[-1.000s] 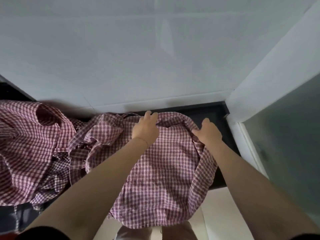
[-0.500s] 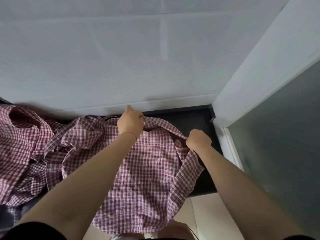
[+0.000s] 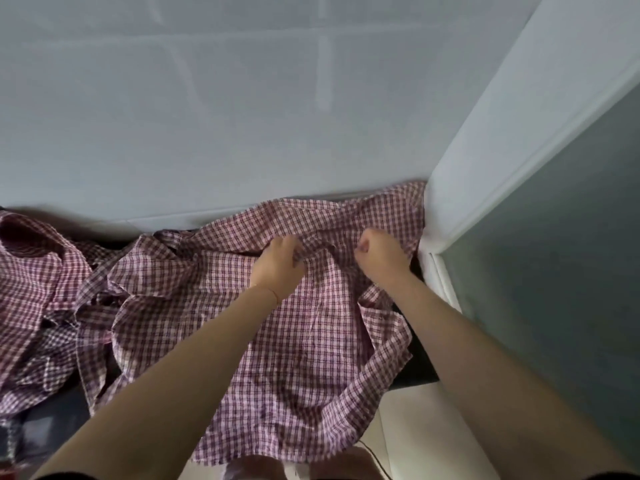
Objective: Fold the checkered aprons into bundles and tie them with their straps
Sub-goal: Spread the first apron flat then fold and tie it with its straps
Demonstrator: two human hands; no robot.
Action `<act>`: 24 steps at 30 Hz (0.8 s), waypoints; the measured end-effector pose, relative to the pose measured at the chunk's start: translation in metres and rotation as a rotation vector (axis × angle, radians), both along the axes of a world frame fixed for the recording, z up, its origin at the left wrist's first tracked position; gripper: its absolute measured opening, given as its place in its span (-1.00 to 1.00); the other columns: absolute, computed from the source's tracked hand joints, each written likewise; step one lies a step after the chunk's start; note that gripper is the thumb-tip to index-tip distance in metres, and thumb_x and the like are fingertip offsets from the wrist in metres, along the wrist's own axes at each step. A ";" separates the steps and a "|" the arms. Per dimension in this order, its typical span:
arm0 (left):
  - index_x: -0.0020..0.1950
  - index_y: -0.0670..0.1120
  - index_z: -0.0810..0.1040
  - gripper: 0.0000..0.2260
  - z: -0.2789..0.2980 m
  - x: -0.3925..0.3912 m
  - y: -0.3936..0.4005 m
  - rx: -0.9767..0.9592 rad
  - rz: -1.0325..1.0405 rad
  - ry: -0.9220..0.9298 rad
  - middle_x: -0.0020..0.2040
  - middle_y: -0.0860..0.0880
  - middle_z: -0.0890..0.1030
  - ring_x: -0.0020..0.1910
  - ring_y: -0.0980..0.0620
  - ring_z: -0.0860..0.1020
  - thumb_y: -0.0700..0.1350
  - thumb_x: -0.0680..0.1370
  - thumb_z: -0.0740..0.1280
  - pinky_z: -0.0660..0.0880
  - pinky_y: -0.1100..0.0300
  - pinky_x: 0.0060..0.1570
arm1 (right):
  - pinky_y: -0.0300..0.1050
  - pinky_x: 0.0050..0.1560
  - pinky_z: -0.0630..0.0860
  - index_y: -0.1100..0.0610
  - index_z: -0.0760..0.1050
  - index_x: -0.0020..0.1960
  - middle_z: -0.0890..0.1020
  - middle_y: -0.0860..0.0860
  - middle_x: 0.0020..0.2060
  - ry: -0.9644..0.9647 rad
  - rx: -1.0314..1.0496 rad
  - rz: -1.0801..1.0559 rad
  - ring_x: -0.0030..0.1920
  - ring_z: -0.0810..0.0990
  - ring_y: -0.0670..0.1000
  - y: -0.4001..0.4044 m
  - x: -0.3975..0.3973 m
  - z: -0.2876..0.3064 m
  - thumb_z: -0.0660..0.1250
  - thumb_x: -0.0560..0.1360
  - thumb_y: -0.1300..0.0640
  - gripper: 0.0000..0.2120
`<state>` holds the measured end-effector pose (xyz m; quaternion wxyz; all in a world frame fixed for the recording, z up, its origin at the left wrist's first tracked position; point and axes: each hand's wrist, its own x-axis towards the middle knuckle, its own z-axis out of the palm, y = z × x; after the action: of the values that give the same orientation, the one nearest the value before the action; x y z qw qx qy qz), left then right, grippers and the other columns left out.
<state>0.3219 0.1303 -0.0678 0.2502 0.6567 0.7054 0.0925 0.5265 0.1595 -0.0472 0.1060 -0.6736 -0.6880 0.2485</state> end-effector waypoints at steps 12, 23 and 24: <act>0.61 0.16 -0.20 0.06 -0.044 0.006 -0.022 -0.449 -0.237 0.453 0.63 -0.15 -0.12 0.58 -0.27 -0.02 0.26 0.39 0.50 0.24 -0.29 0.43 | 0.08 0.32 0.41 0.19 0.47 0.32 0.51 0.13 0.29 -1.068 -0.353 0.460 0.29 0.49 0.13 -0.038 0.029 -0.020 0.25 0.60 0.14 -0.68; 0.21 -0.07 0.54 -0.78 -0.009 -0.044 -0.033 0.097 0.067 0.169 -0.09 -0.02 0.57 -0.14 -0.06 0.55 -0.07 0.61 0.22 0.48 0.07 -0.24 | 0.18 0.32 0.45 0.09 0.34 0.47 0.48 0.13 0.32 -0.796 -0.600 0.329 0.27 0.50 0.21 -0.032 -0.011 -0.032 0.17 0.62 0.06 -0.57; 0.06 -0.11 0.59 -0.83 -0.004 -0.056 -0.033 0.208 0.114 0.199 -0.08 -0.05 0.57 -0.07 -0.11 0.53 -0.11 0.59 0.24 0.47 0.03 -0.15 | 0.16 0.31 0.46 0.13 0.40 0.43 0.50 0.13 0.31 -0.803 -0.587 0.324 0.28 0.50 0.20 -0.029 -0.019 -0.027 0.18 0.62 0.05 -0.60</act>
<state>0.2659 0.0972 -0.0714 0.1041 0.6437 0.7497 0.1135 0.5071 0.1308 -0.0740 -0.3995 -0.6019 -0.6713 0.1661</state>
